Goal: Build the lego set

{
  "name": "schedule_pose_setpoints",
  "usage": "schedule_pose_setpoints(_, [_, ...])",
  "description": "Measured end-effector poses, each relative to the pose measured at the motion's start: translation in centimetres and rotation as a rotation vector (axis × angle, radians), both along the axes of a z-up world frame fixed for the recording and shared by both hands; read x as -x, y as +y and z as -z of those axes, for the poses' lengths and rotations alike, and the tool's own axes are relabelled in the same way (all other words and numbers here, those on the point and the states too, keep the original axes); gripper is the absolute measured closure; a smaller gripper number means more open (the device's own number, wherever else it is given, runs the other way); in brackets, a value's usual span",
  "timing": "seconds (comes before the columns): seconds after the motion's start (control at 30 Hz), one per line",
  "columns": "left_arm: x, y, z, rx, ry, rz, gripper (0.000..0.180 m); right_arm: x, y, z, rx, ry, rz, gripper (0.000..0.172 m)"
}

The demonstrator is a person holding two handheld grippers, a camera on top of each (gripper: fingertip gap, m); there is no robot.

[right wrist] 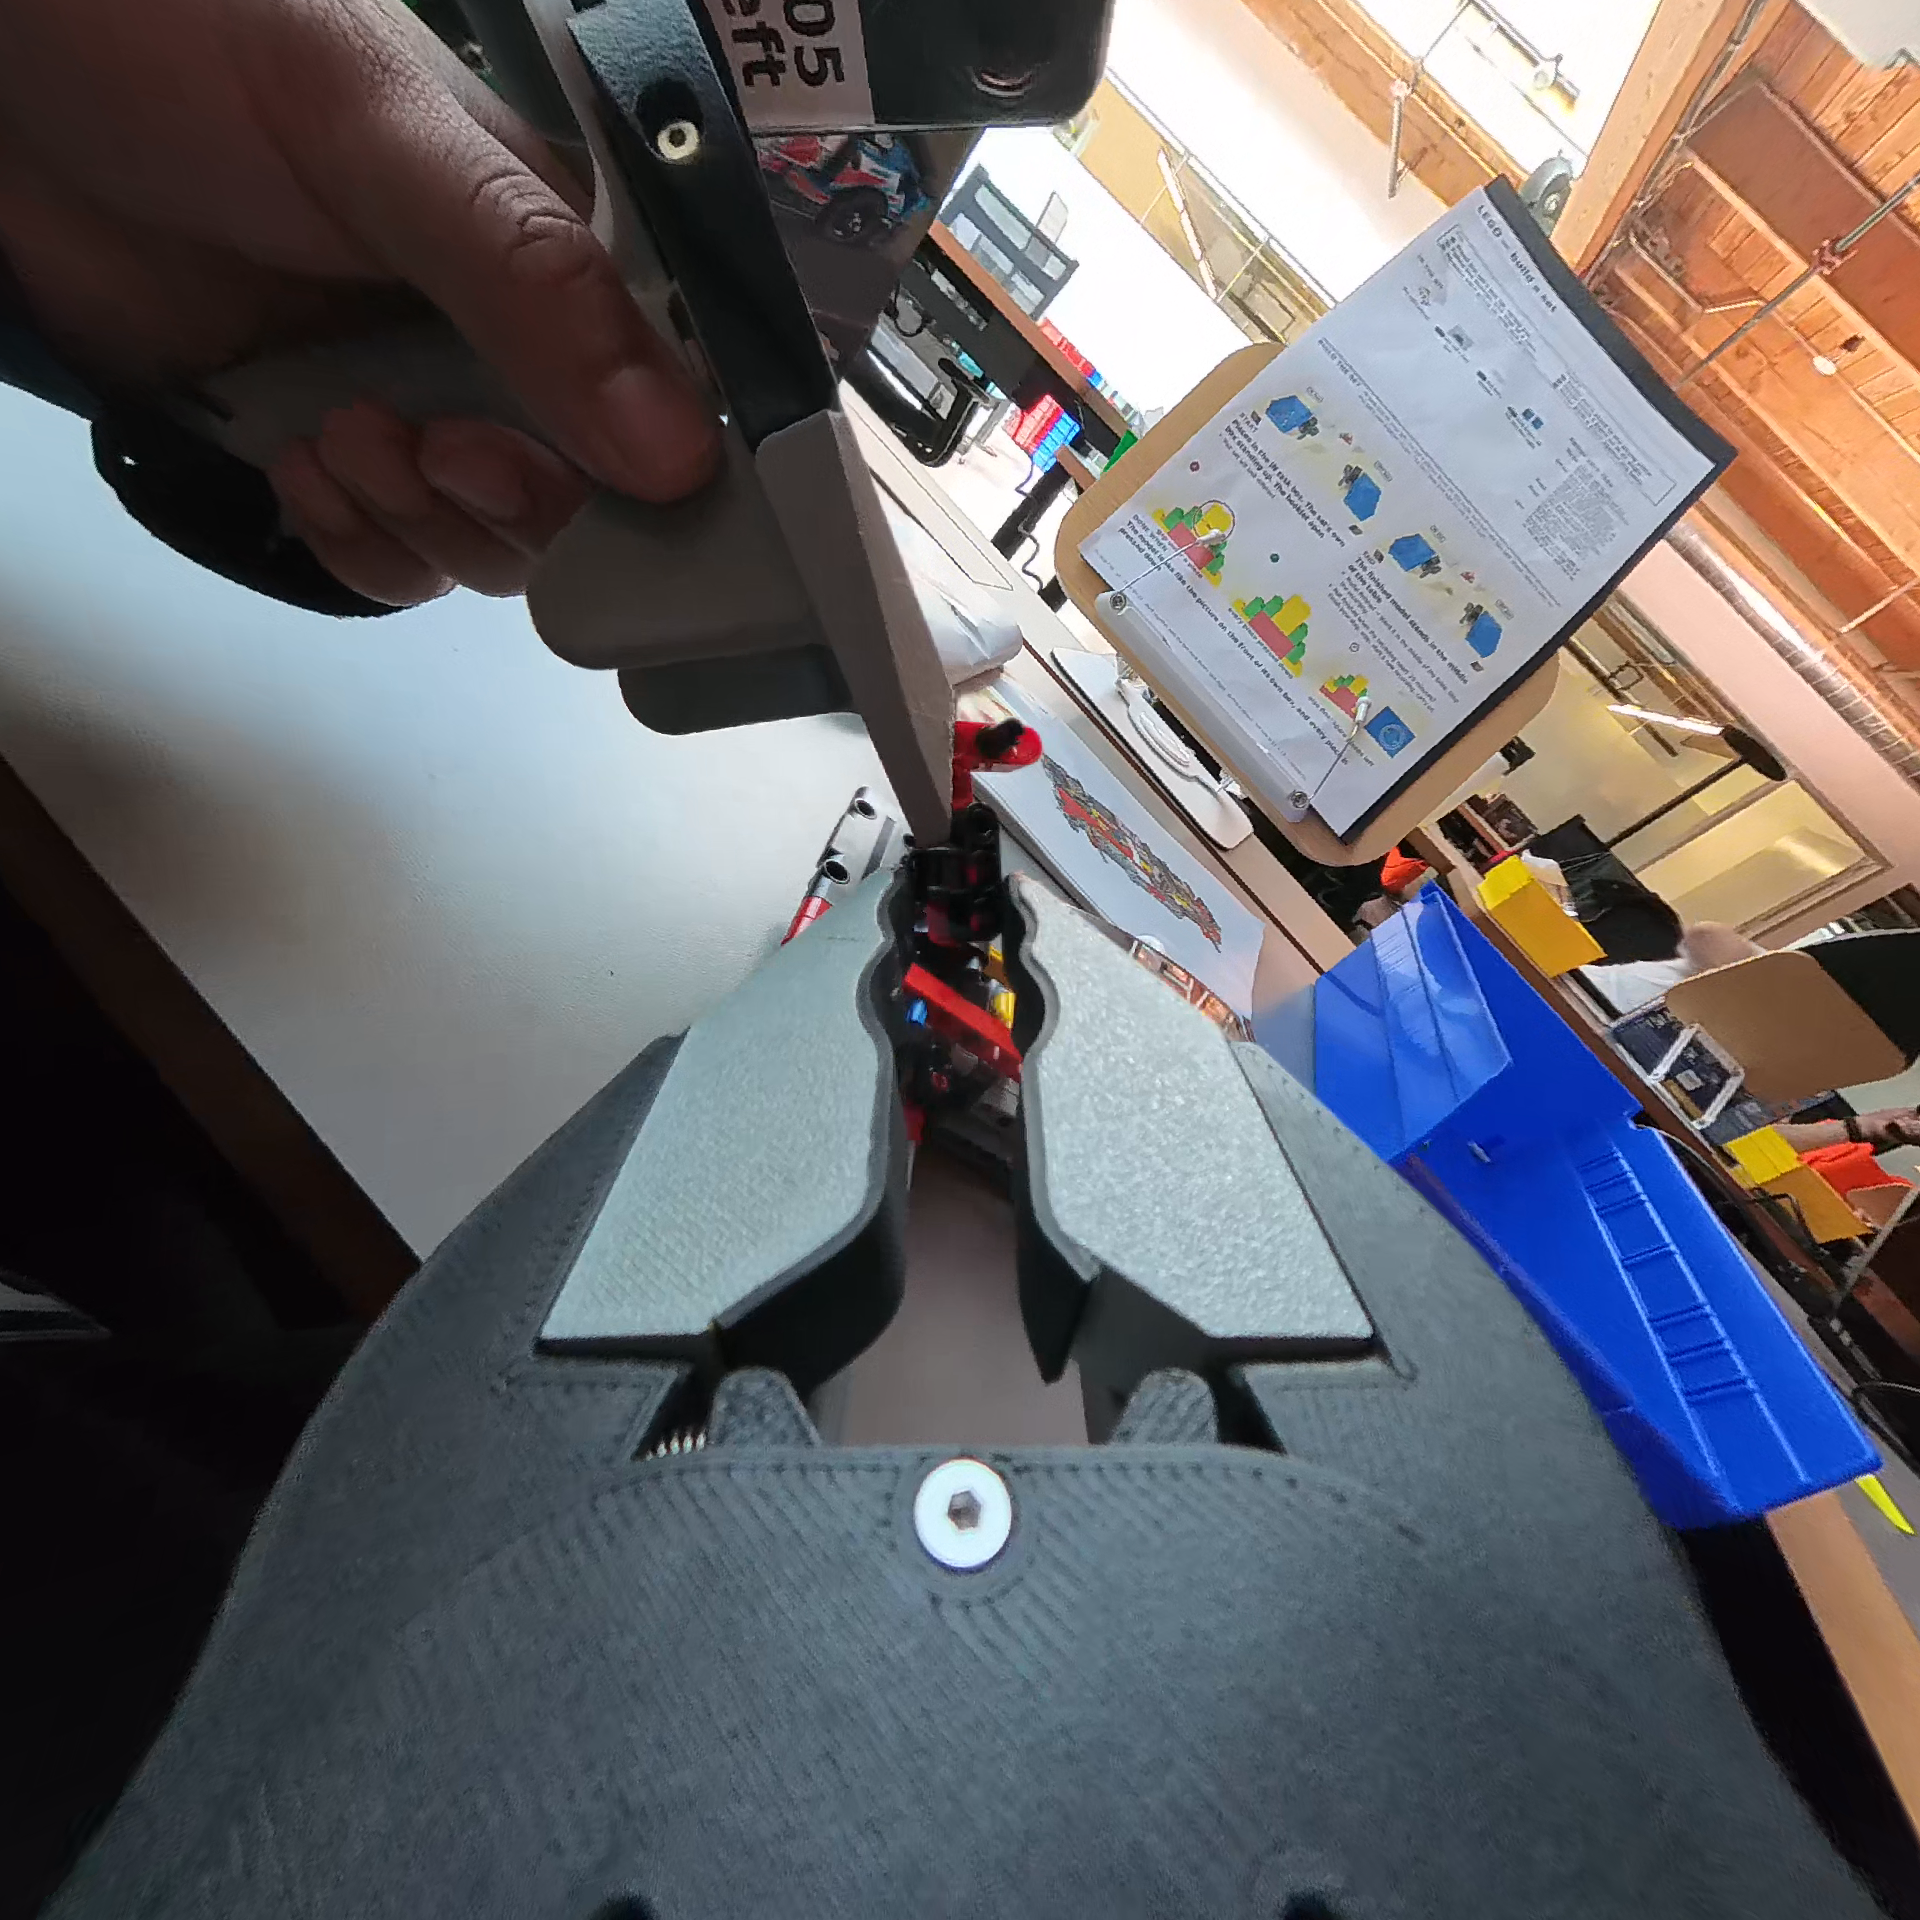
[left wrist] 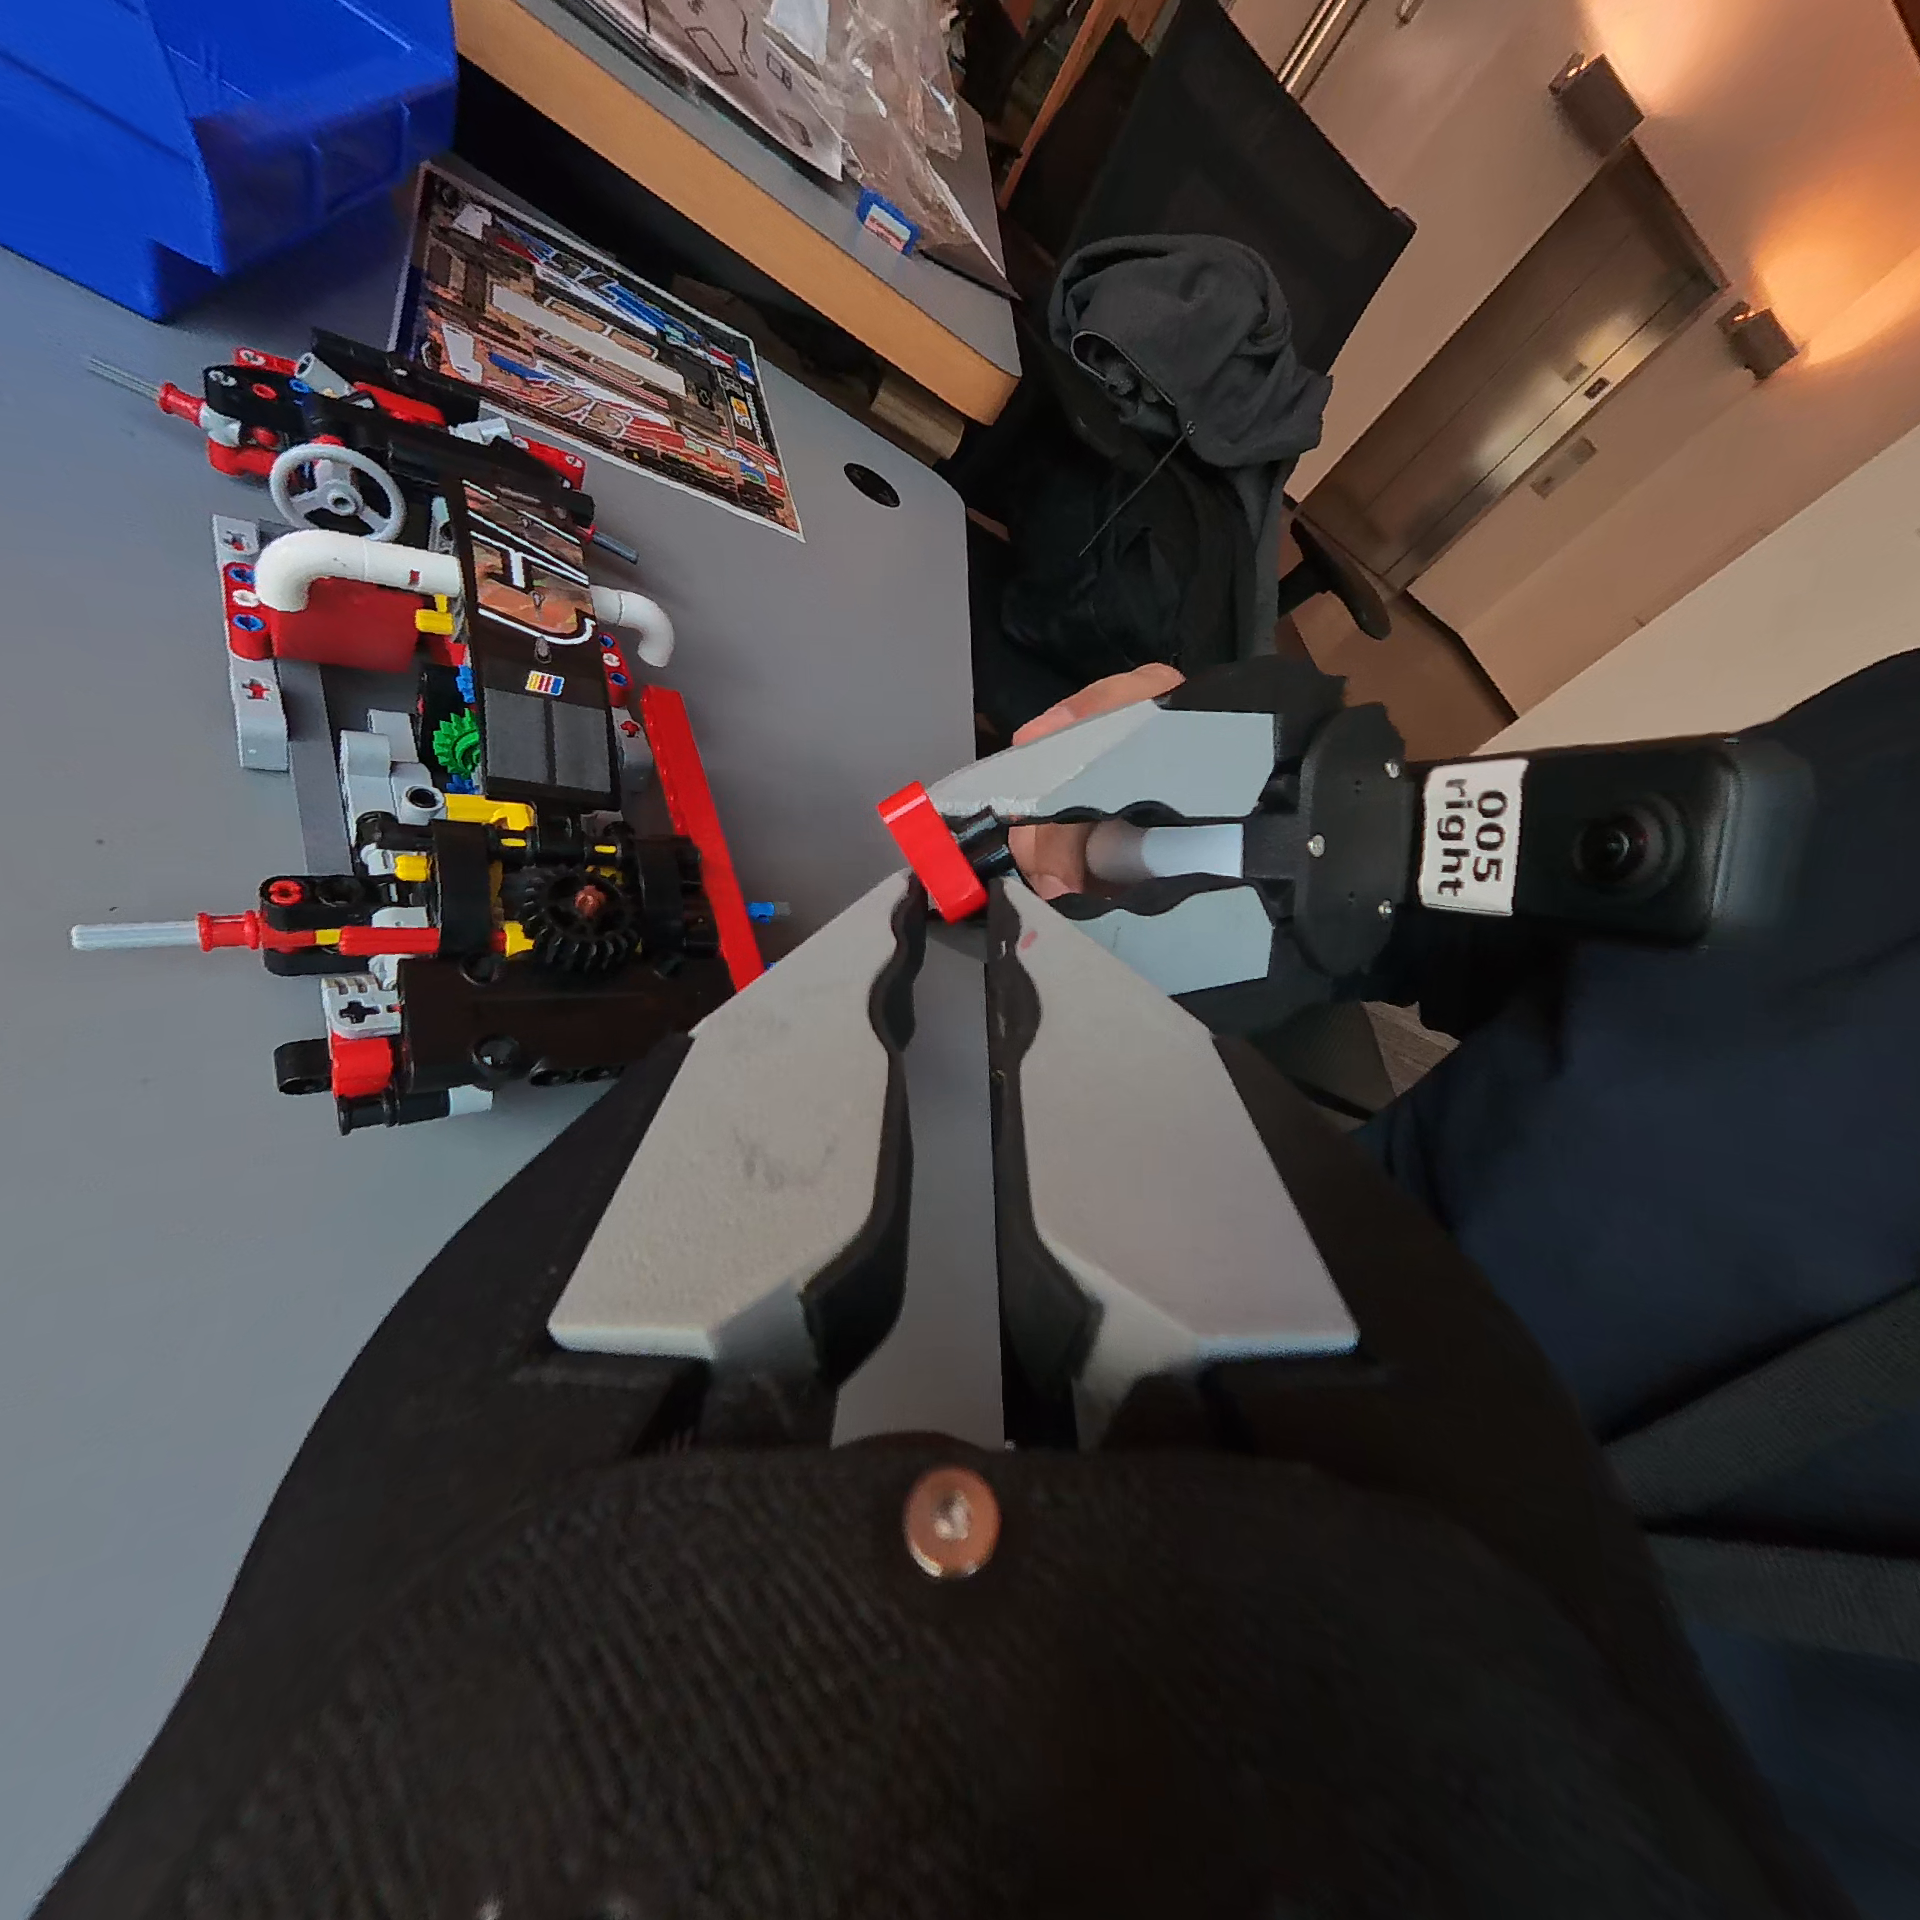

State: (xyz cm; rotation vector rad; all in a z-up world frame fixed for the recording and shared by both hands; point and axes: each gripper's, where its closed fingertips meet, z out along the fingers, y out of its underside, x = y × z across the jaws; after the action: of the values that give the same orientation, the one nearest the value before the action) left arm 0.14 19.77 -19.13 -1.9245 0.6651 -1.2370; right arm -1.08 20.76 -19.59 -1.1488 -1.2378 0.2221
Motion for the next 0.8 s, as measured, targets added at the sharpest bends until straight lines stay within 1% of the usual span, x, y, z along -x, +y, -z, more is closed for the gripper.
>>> schedule_pose_setpoints(0.2, [0.5,0.2,-0.9,0.008,-0.062,-0.002,0.171,-0.2,0.4,0.3,0.062,0.019,-0.011,0.155])
schedule_pose_setpoints(0.33, [1.0,0.4,-0.9,-0.013,-0.028,-0.015,0.173,-0.1,0.2,0.3,0.094,0.041,-0.036,0.154])
schedule_pose_setpoints(0.43, [1.8,0.7,-0.5,-0.036,0.035,-0.029,0.173,-0.2,0.1,0.2,0.159,0.083,-0.076,0.154])
schedule_pose_setpoints(0.47, [2.1,0.8,-0.3,-0.045,0.067,-0.03,0.173,-0.3,0.1,0.1,0.186,0.101,-0.093,0.155])
schedule_pose_setpoints(0.5, [2.4,0.7,0.0,-0.049,0.101,-0.023,0.173,-0.4,0.1,0.2,0.216,0.11,-0.114,0.162])
schedule_pose_setpoints(0.53, [2.6,0.6,0.2,-0.048,0.129,-0.006,0.173,-0.4,0.1,0.5,0.255,0.104,-0.138,0.172])
schedule_pose_setpoints(0.63, [2.3,-0.9,0.6,-0.027,0.176,0.099,0.173,-1.1,1.0,0.5,0.334,0.123,-0.141,0.171])
schedule_pose_setpoints(0.73, [2.2,-1.5,0.6,-0.045,0.21,0.133,0.173,-1.5,1.2,0.1,0.385,0.151,-0.18,0.166])
schedule_pose_setpoints(0.77, [2.1,-1.8,0.7,-0.04,0.213,0.153,0.173,-1.4,1.0,0.2,0.405,0.144,-0.205,0.162])
schedule_pose_setpoints(0.8, [2.0,-2.1,0.7,-0.033,0.215,0.176,0.173,-1.3,0.6,0.3,0.417,0.123,-0.245,0.163])
